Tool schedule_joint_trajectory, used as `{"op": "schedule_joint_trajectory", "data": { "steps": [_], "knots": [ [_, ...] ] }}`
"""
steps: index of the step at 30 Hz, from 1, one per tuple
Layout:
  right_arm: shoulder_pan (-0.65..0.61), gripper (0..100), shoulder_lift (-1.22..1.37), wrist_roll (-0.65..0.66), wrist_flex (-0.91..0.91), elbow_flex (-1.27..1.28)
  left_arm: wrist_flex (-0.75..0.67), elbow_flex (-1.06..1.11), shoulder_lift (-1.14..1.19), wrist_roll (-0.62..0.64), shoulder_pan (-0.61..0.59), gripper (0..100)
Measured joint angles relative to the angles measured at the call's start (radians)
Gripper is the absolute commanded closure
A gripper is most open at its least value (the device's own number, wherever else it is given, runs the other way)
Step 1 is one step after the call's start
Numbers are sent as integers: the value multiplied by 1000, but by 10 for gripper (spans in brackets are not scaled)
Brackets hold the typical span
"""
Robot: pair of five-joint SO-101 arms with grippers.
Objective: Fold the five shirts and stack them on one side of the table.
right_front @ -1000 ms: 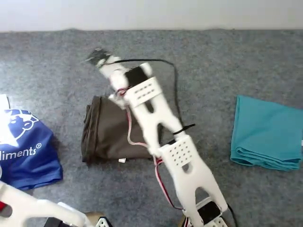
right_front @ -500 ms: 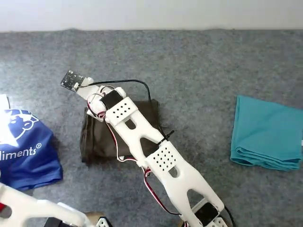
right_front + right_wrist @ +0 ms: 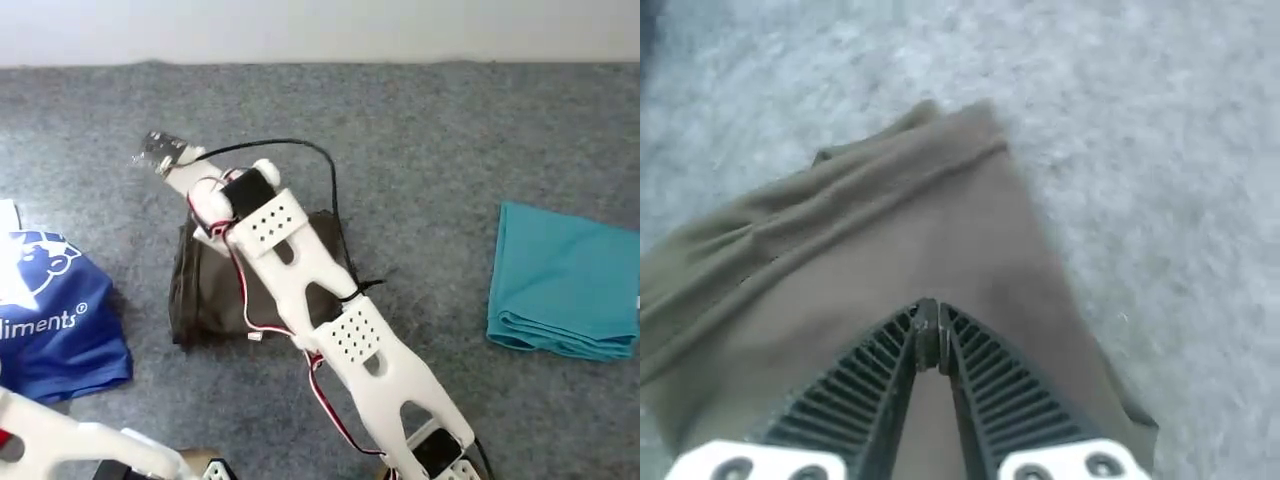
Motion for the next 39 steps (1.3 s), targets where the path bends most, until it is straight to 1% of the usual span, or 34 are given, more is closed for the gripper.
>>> {"op": "schedule_joint_trajectory", "data": {
  "steps": [3, 6, 9, 16, 20, 23, 28, 30, 34, 39],
  "knots": [
    [2, 990, -69, -15, 0, 109, 0, 0, 0, 0, 0, 985],
    [8, 990, -173, -18, 0, 281, 0, 0, 0, 0, 0, 985],
    [14, 990, -328, -18, 0, 514, 0, 0, 0, 0, 0, 985],
    [23, 990, -729, -18, 0, 1148, 0, 0, 0, 0, 0, 985],
    [23, 990, -793, -18, 0, 1378, 0, 0, 0, 0, 17, 985],
    [23, 990, -793, -20, -18, 1479, 0, 0, 0, 0, 40, 985],
    [23, 990, -747, -20, -101, 1550, 0, 0, 0, 0, 55, 985],
    [25, 990, -729, -20, -98, 1550, 0, 0, 0, 0, 54, 985],
    [25, 990, -735, -20, -12, 1514, 0, 0, 0, 0, 54, 985],
    [29, 986, -895, -20, -2, 1498, 0, 0, 0, 0, 54, 985]
  ]
}}
